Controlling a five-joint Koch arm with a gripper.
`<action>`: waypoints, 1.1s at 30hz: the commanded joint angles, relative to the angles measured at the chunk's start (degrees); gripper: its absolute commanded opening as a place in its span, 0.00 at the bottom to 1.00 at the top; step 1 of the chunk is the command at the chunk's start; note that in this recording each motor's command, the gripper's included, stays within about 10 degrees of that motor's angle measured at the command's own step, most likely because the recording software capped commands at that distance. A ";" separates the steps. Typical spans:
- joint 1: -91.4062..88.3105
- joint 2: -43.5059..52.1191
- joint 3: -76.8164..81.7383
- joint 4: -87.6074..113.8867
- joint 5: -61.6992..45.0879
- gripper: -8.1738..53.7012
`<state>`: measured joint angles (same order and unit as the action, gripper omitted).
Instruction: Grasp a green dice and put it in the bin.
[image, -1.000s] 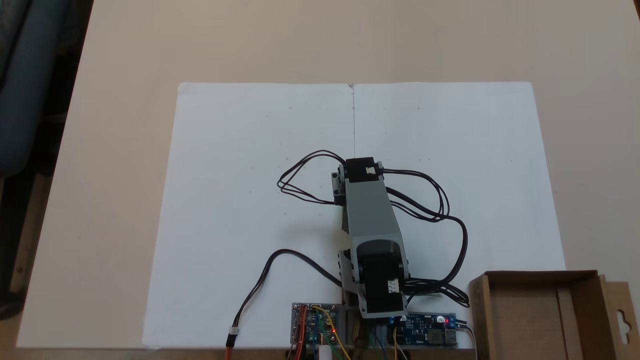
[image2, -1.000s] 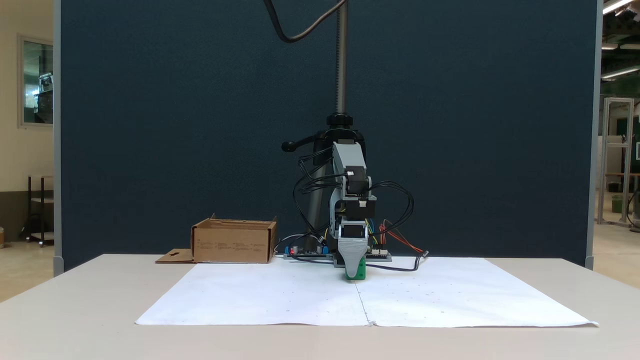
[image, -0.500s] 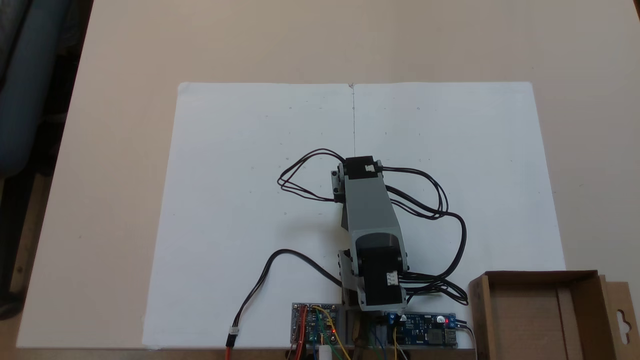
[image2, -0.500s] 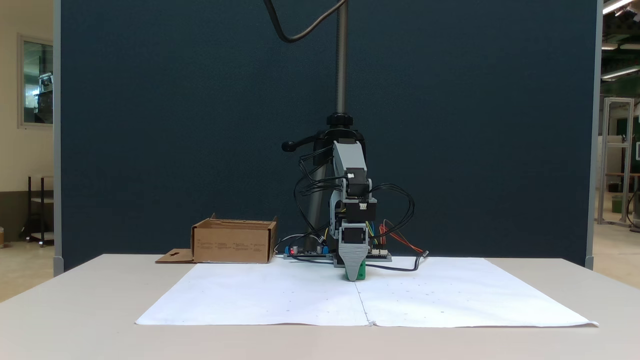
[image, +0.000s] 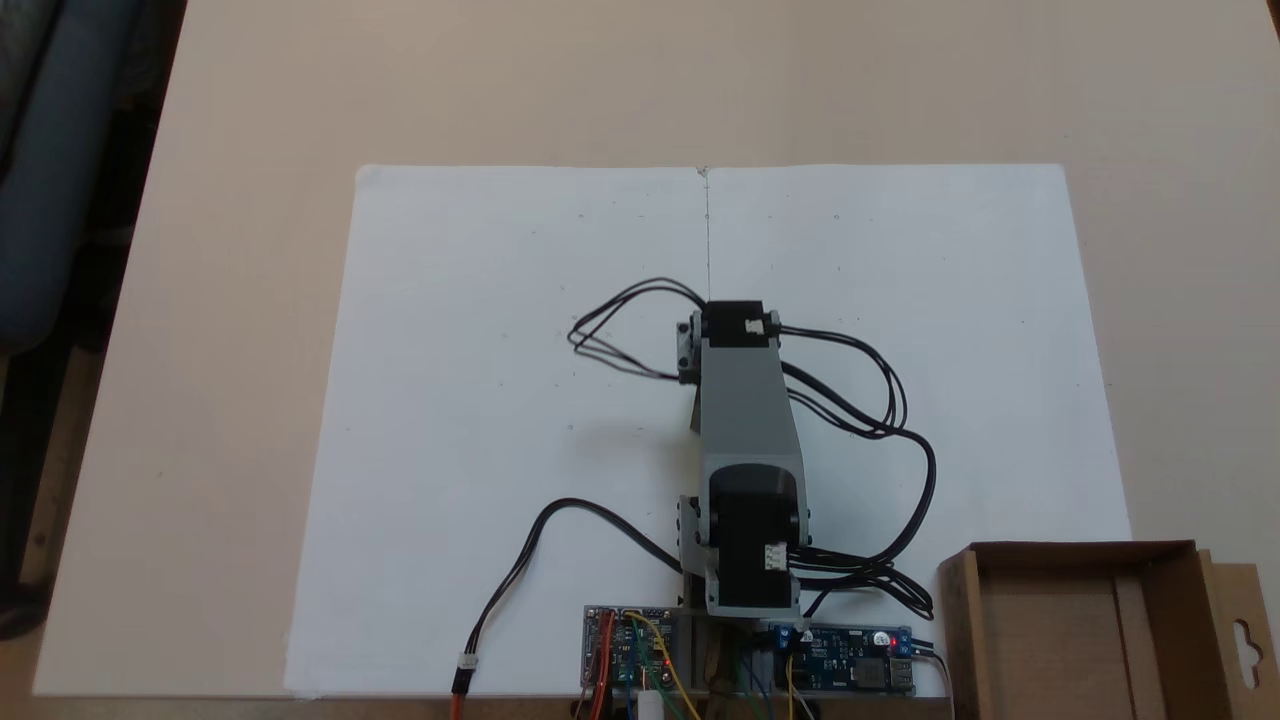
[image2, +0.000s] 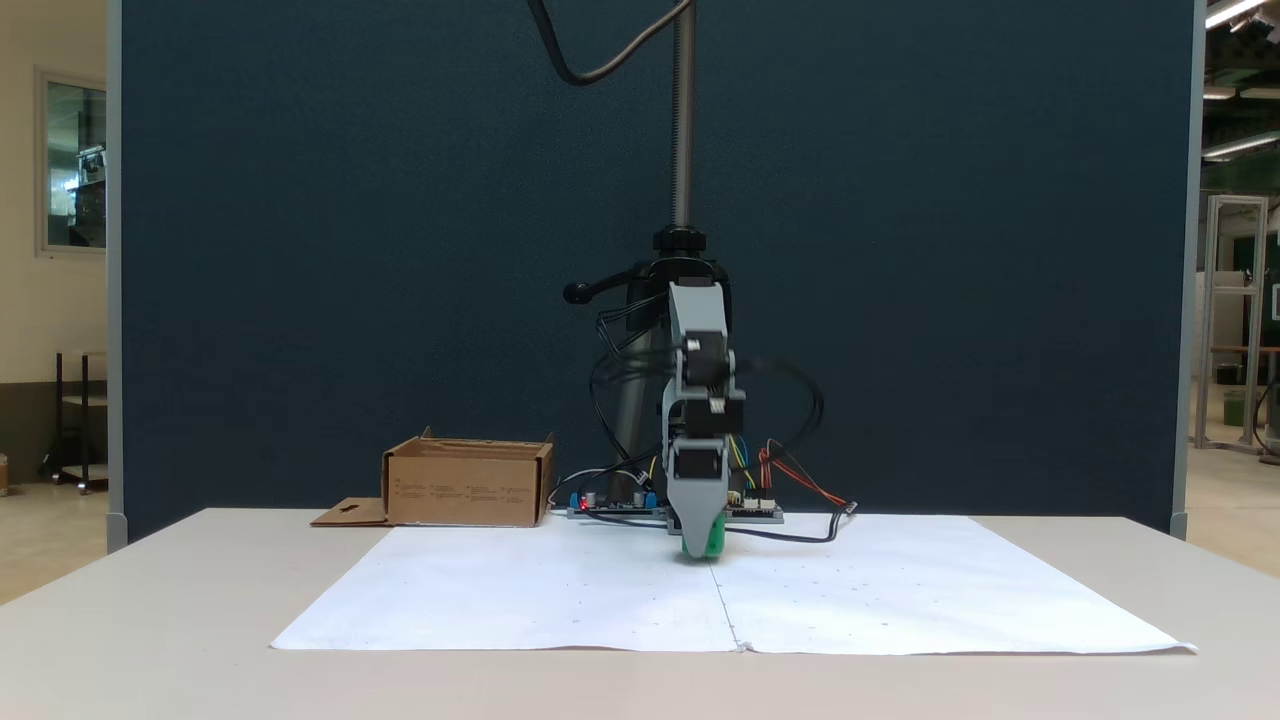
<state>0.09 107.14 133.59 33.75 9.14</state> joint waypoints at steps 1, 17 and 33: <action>3.52 1.05 -6.42 2.46 -1.49 0.33; 41.22 -1.32 -48.78 19.78 -20.48 0.33; 91.58 -10.20 -54.58 12.57 -33.75 0.33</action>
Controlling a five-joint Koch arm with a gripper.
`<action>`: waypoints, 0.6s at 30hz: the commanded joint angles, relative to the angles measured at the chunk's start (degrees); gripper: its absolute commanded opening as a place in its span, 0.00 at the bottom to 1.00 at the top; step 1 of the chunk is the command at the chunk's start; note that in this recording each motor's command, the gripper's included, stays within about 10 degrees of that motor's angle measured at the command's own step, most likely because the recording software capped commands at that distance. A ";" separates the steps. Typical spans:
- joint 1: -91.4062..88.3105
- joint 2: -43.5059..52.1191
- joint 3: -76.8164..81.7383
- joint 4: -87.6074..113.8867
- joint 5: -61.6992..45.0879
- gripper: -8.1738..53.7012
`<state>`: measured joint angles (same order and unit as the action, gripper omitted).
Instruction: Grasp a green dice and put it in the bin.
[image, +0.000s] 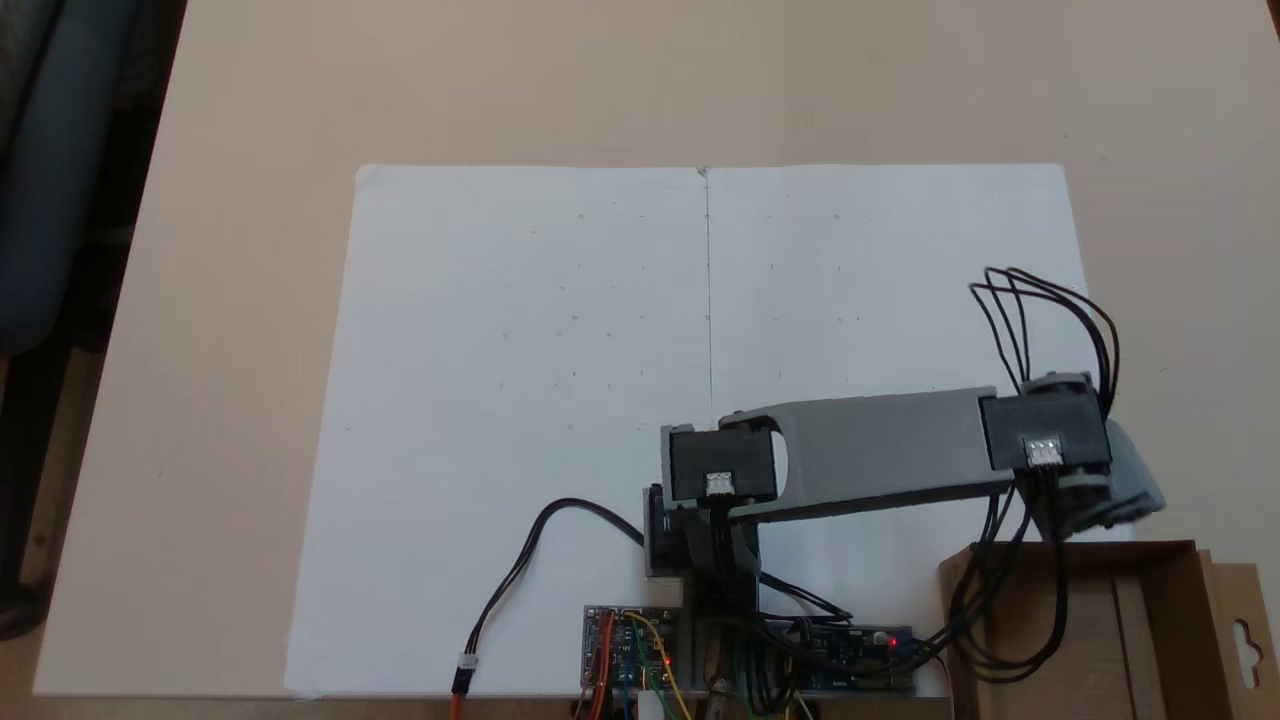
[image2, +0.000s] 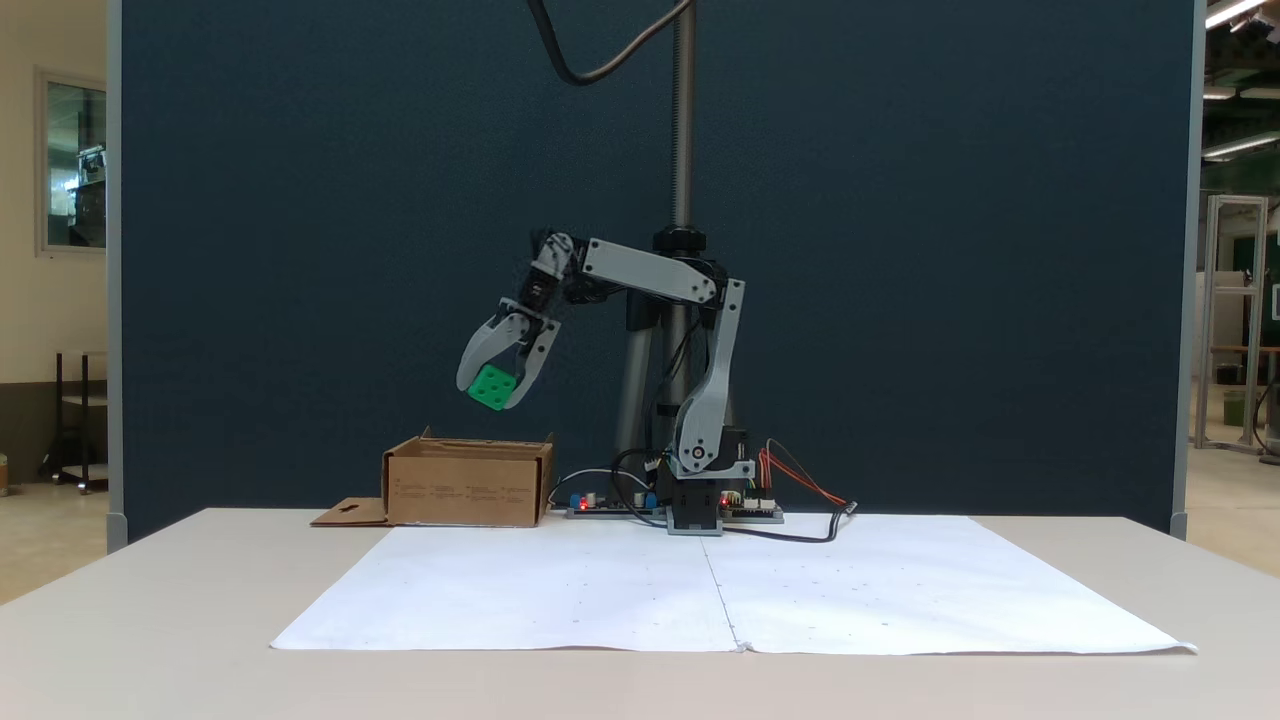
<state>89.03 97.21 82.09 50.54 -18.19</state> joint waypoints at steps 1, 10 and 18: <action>4.31 -1.58 -3.08 -5.01 -6.50 0.33; 15.47 -10.55 -3.08 -8.79 -9.49 0.33; 14.68 -13.27 -3.08 -10.02 -9.05 0.66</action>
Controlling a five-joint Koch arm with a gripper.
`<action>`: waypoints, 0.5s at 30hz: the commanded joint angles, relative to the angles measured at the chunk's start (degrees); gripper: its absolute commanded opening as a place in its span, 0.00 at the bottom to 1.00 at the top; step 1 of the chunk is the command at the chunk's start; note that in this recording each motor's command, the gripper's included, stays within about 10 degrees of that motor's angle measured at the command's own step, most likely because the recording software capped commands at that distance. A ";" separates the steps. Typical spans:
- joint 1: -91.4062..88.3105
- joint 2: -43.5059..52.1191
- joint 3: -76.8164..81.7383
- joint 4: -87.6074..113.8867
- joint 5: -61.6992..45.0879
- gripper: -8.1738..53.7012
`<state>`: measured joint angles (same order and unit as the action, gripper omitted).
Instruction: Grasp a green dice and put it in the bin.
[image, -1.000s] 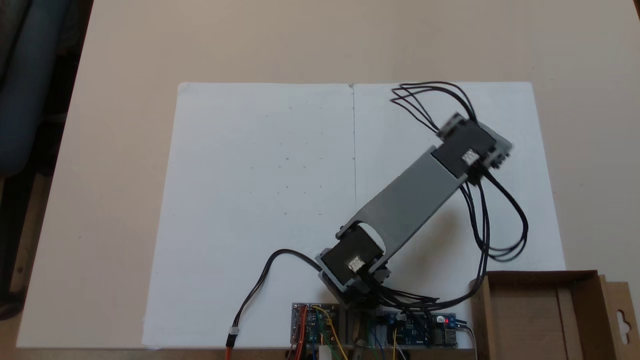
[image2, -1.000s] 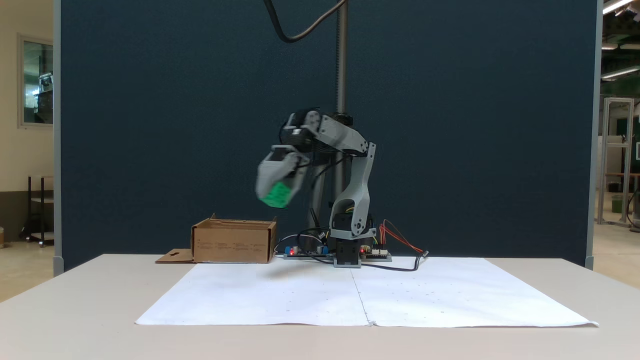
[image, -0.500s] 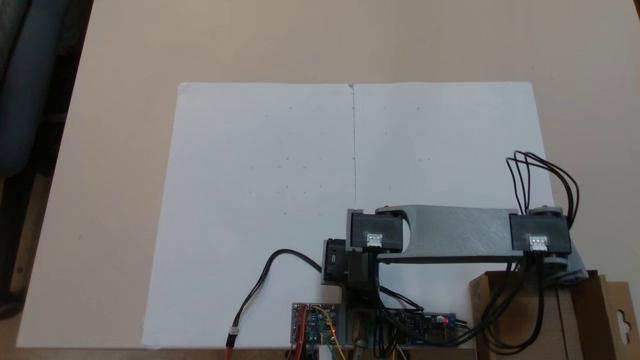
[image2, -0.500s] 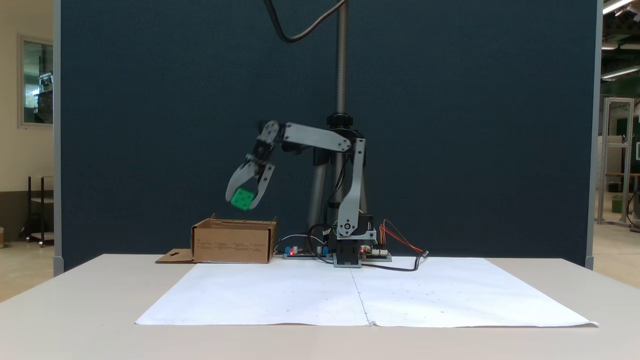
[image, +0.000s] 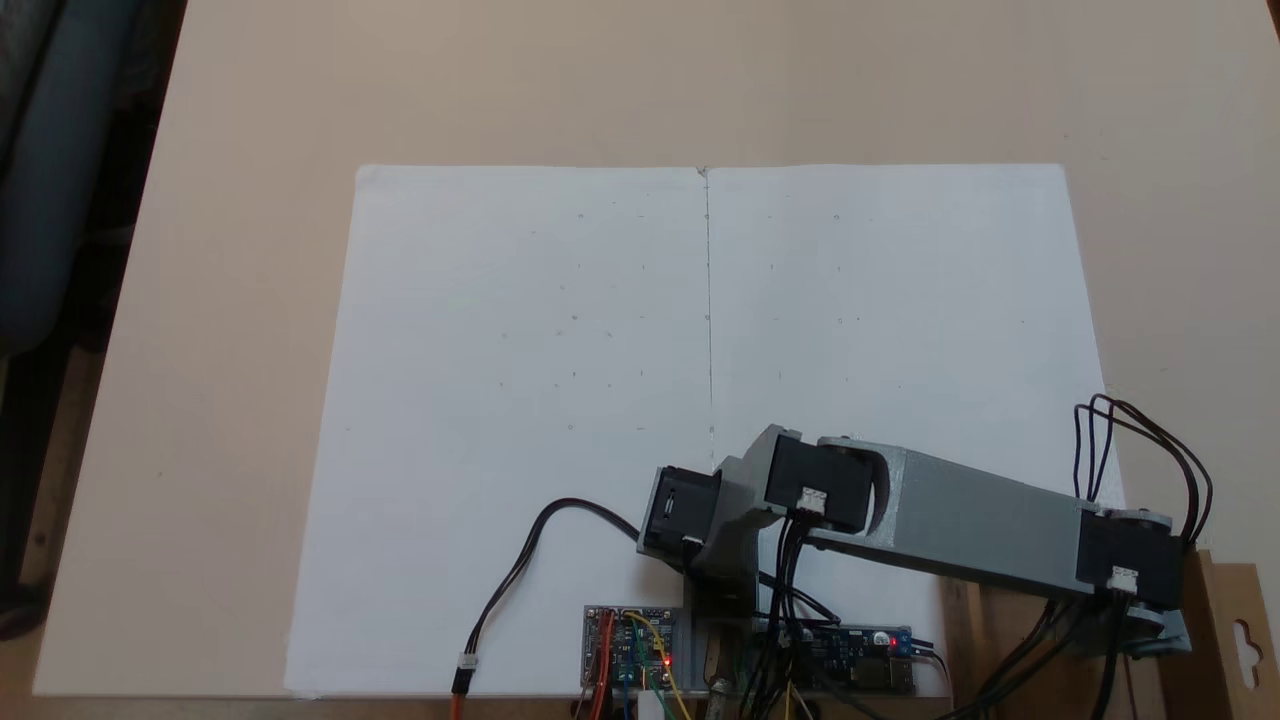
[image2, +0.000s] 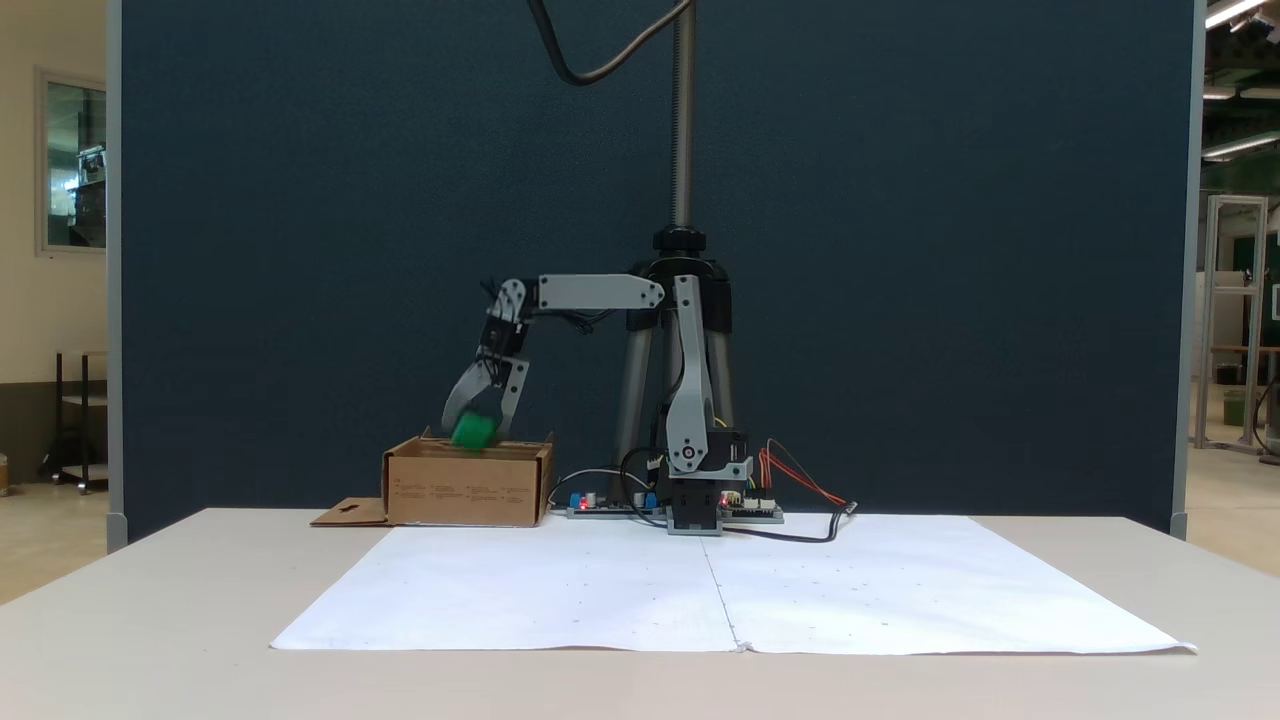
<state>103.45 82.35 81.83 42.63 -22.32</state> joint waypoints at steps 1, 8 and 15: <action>-0.53 1.58 -2.72 -2.11 -4.66 0.66; -6.59 2.72 -2.72 -3.16 5.27 0.67; -23.91 19.07 -2.81 -4.66 23.45 0.69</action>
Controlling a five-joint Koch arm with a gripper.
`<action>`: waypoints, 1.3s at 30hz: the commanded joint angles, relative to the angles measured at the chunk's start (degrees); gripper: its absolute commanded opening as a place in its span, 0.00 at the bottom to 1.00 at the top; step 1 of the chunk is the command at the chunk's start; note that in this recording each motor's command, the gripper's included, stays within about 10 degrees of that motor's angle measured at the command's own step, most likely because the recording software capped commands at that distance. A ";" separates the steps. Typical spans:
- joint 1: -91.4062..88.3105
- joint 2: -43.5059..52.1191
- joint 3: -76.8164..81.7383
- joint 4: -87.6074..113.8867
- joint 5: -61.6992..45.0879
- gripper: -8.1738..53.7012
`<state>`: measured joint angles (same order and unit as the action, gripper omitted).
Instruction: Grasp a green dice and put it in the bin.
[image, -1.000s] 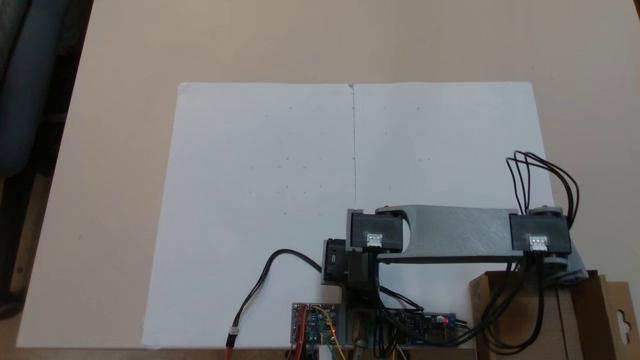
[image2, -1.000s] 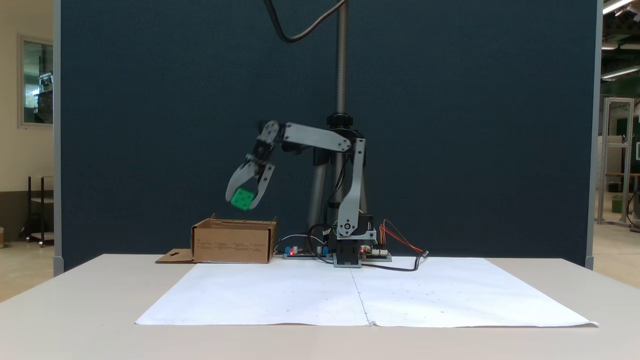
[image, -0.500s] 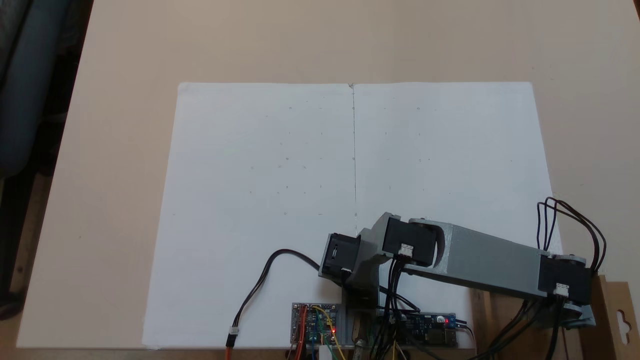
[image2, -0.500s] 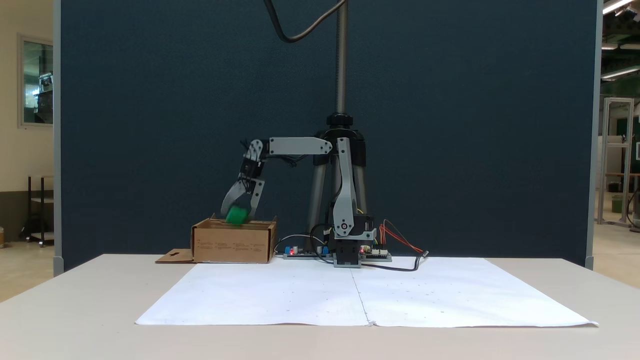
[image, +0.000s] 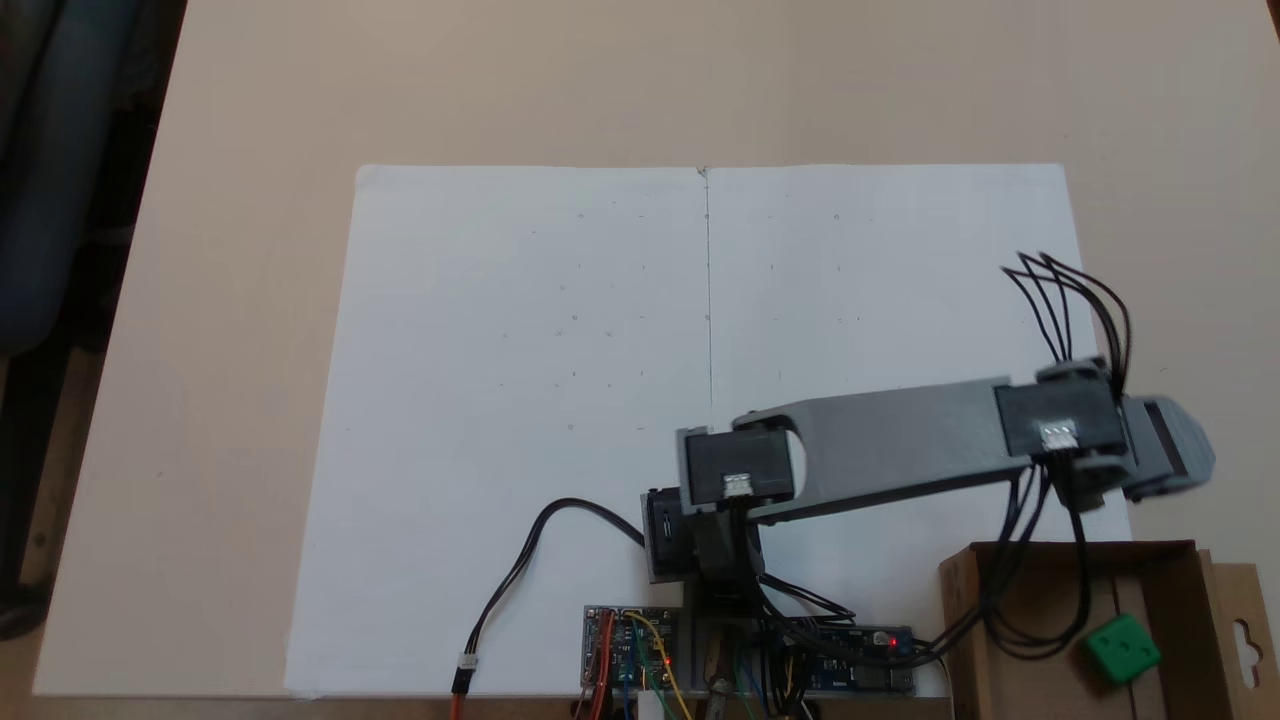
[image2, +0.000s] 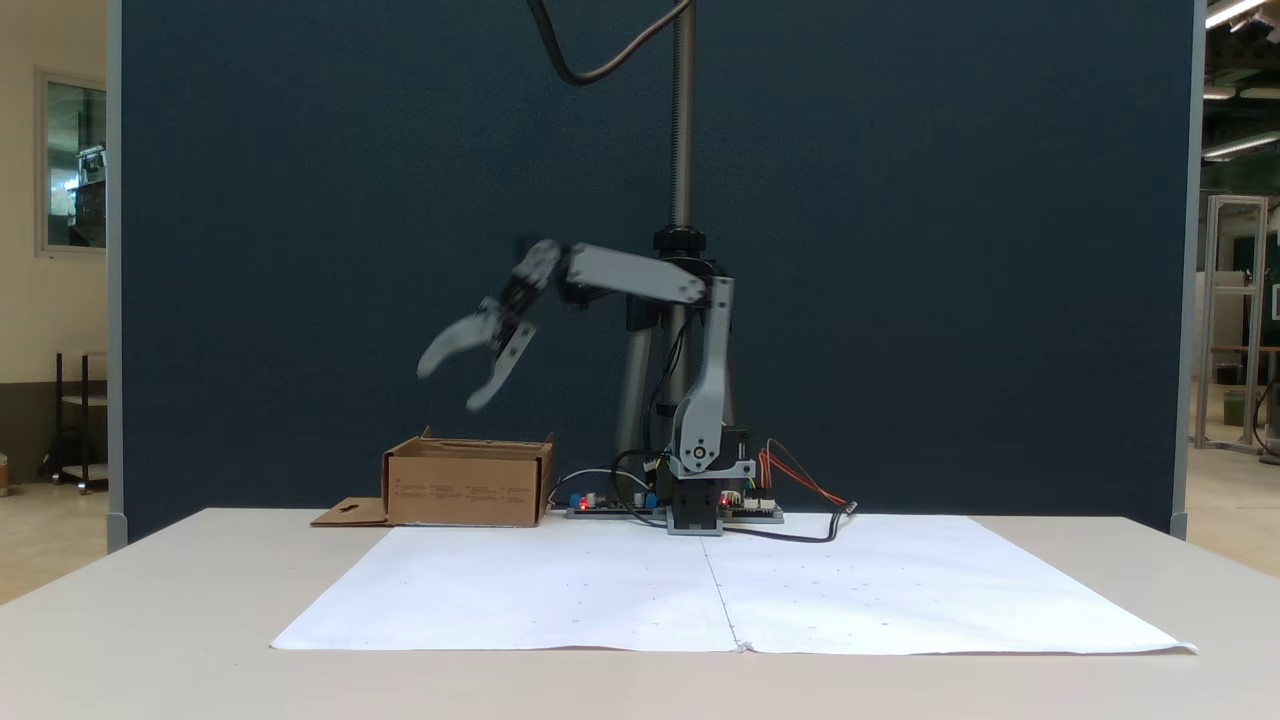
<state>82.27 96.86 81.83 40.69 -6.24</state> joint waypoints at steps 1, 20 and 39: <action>-6.06 6.06 -2.81 -2.90 8.79 0.71; -72.95 8.35 -1.49 -3.34 9.67 0.86; -83.58 22.59 39.90 -41.11 7.56 0.85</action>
<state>-0.97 116.72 121.55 6.77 -0.09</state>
